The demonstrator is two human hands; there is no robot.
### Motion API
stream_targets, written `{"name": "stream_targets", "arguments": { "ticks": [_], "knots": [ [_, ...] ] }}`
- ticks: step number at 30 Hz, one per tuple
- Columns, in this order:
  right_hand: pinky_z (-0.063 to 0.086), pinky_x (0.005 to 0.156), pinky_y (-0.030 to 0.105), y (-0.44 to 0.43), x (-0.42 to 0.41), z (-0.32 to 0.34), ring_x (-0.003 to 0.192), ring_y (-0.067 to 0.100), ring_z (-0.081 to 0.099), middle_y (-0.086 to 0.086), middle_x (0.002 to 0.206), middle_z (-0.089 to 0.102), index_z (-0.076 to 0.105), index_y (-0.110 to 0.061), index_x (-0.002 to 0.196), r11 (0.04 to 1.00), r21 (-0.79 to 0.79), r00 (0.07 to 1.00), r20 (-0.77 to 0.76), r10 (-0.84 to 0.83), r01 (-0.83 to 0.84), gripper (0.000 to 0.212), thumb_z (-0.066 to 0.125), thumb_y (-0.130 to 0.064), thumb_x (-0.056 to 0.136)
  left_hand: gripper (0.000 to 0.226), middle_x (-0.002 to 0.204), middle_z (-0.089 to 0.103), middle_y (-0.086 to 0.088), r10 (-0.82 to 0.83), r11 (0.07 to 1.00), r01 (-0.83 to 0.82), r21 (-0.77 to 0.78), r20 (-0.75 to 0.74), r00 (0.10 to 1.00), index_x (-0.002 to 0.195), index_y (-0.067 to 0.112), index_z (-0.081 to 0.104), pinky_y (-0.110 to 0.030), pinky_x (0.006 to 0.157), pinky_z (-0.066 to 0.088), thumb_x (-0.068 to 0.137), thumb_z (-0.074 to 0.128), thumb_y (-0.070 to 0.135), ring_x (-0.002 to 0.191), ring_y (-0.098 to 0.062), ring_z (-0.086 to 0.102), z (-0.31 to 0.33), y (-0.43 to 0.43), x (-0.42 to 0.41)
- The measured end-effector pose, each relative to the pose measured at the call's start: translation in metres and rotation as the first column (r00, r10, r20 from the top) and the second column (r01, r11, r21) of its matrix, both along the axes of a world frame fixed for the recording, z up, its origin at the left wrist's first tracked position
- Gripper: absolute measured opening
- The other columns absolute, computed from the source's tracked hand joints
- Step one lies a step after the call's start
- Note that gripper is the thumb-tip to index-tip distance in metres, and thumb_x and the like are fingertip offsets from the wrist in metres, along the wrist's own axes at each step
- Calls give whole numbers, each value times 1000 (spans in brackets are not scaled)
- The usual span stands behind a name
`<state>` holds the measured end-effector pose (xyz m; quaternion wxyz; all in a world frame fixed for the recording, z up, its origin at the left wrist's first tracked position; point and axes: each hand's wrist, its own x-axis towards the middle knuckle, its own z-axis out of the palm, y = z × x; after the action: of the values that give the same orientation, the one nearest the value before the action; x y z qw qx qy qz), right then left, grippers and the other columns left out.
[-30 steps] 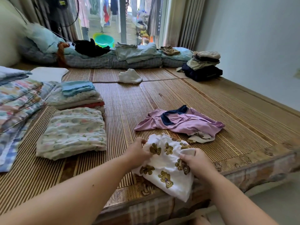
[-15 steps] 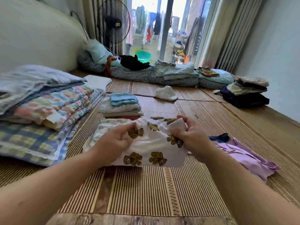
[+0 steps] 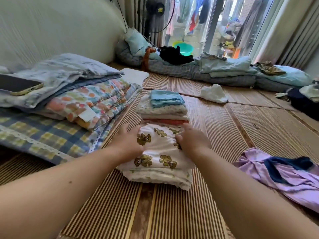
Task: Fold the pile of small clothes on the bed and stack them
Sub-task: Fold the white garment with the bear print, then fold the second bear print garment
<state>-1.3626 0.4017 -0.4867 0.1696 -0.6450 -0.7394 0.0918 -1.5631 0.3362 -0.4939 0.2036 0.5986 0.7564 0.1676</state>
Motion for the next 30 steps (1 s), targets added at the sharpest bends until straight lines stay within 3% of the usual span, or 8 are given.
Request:
{"name": "stream_targets", "arguments": {
  "ticks": [3,6,10,15,20,23,26,30],
  "knots": [
    [52,84,41,-8,9,-1,103,25,60,5,121,61,47,-23,126,999,18,999,-37,35,-35,39,48,-44,94,75,159,-9,4,-8,993,23,119,-120,993,149,41,16,-54,116,15,87,57,30,146,-34,-2,11,-8,15],
    [48,93,40,-34,41,9,122,23,52,1,142,47,34,-26,144,992,84,996,20,89,-91,57,50,-48,93,74,158,-9,9,-164,961,203,186,-205,965,148,44,16,-54,117,9,87,54,27,144,-27,-7,21,-13,48],
    [45,101,41,-75,117,16,127,18,48,-4,148,39,32,-30,145,992,102,996,60,66,-72,63,55,-46,90,70,160,-6,11,-410,871,454,188,-232,882,147,46,18,-53,119,6,89,56,38,148,-21,-8,24,-18,128],
    [42,102,43,-112,241,2,128,24,43,1,143,42,37,-30,141,979,26,971,121,-206,204,62,57,-46,84,69,161,-2,11,-629,742,666,75,-265,730,145,47,24,-49,119,8,86,58,42,148,-21,-3,11,-23,254],
    [38,105,46,-124,349,-19,131,32,38,6,145,39,29,-35,145,868,-110,866,197,-459,485,76,58,-54,77,73,162,7,4,-738,640,768,-39,-311,599,149,40,21,-55,118,12,86,58,43,148,-24,4,-11,-19,356],
    [42,100,45,-129,394,-29,124,33,45,6,139,46,43,-39,136,821,-169,838,97,-537,546,58,57,-49,80,77,161,12,5,-765,613,787,-69,-301,569,151,36,16,-55,115,14,86,58,40,147,-24,11,-23,-10,397],
    [48,90,43,-133,416,-39,107,29,58,2,119,64,63,-36,113,818,-160,827,-23,-562,552,33,52,-42,83,74,156,26,4,-757,624,777,-84,-314,573,149,36,18,-49,110,34,87,59,41,142,-25,26,-32,6,429],
    [47,81,35,-138,410,-32,96,26,57,1,98,60,62,-25,93,847,-15,844,-73,-531,531,11,57,-33,88,42,130,56,1,-690,676,737,1,-350,634,129,37,47,-39,83,51,90,48,22,116,-22,53,-33,32,450]
  ]
}}
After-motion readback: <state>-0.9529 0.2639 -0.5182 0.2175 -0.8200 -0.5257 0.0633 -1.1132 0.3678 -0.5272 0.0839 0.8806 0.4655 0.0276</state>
